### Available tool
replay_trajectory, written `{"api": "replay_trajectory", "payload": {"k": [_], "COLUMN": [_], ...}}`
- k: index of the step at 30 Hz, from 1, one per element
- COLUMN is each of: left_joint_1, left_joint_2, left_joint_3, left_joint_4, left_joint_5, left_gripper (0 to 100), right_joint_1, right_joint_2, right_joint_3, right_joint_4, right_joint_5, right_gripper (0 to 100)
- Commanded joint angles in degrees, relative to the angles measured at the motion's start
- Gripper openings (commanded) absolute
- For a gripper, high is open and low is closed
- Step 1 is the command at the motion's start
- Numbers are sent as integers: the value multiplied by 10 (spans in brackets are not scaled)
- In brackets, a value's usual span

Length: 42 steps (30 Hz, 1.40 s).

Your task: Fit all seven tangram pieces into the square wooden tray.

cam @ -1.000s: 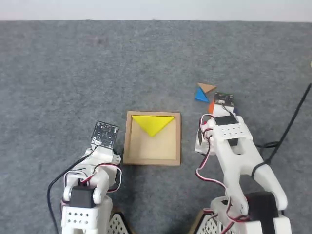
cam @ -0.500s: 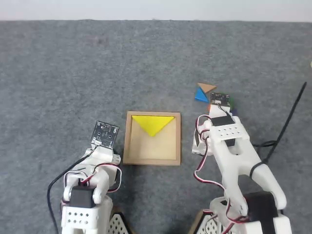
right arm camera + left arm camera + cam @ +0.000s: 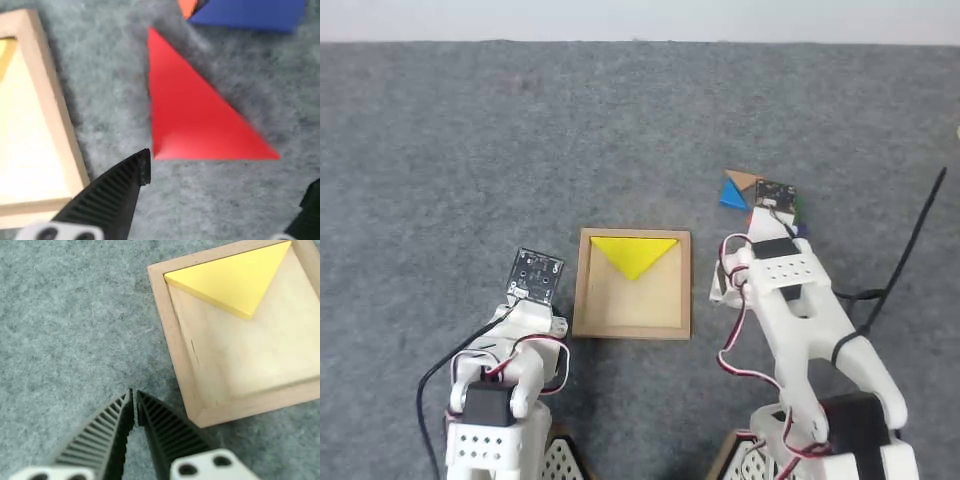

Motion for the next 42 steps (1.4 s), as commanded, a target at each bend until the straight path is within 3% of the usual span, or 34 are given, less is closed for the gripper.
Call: {"api": "replay_trajectory", "payload": {"k": [1,14,21,42], "left_joint_1": [-2,-2,-1,-1], "left_joint_2": [-5,-5,-5,-5], "left_joint_3": [-3,-3,-3,-3], "left_joint_4": [3,3,3,3], "left_joint_5": [3,3,3,3], "left_gripper": [15,15,15,15], "right_joint_1": [7,19,22,18], "right_joint_2": [2,114,132,156], "right_joint_3": [-22,-79,-97,-90], "right_joint_4": [-11,-23,-22,-23], "right_joint_5": [13,1,48,15], "right_gripper": [459,459,459,456]}}
